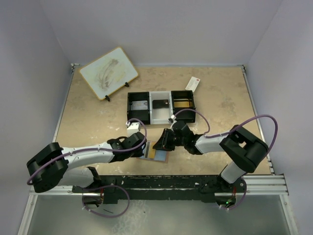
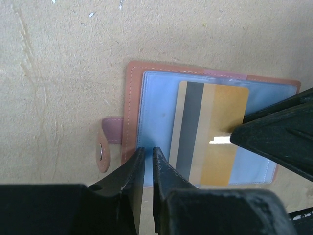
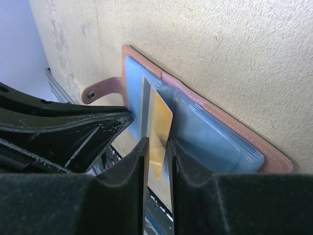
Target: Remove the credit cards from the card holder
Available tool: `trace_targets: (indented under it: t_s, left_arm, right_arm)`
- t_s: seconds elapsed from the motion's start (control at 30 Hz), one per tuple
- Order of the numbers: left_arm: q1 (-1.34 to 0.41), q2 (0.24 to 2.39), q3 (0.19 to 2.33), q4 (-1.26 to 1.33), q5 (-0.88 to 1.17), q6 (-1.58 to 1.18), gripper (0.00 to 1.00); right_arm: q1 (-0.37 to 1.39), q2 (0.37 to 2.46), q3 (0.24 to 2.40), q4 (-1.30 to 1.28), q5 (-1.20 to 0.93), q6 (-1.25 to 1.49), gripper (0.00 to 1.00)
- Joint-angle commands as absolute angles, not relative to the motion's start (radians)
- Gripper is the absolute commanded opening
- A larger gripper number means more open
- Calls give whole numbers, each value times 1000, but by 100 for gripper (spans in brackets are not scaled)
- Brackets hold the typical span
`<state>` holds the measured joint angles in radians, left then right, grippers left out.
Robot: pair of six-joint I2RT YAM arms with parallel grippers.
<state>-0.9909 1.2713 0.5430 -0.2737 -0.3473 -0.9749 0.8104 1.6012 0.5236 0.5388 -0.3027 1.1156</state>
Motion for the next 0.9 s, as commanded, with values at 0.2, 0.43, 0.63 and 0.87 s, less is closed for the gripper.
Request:
trace_targets:
  t_s: [0.2, 0.43, 0.63, 0.87]
  left_arm:
    - [-992, 1236, 502, -260, -358, -1005, 7]
    - [-992, 1242, 508, -261, -358, -1005, 6]
    - [-992, 1242, 513, -263, -357, -1001, 5]
    - [-992, 1237, 515, -270, -359, -1002, 4]
  right_arm:
    - [814, 1626, 477, 747, -350, 1175, 29]
    - [831, 1655, 502, 750, -348, 1177, 31]
    - [839, 1687, 486, 798, -353, 1210, 33]
    - [844, 1716, 504, 805, -355, 1222, 13]
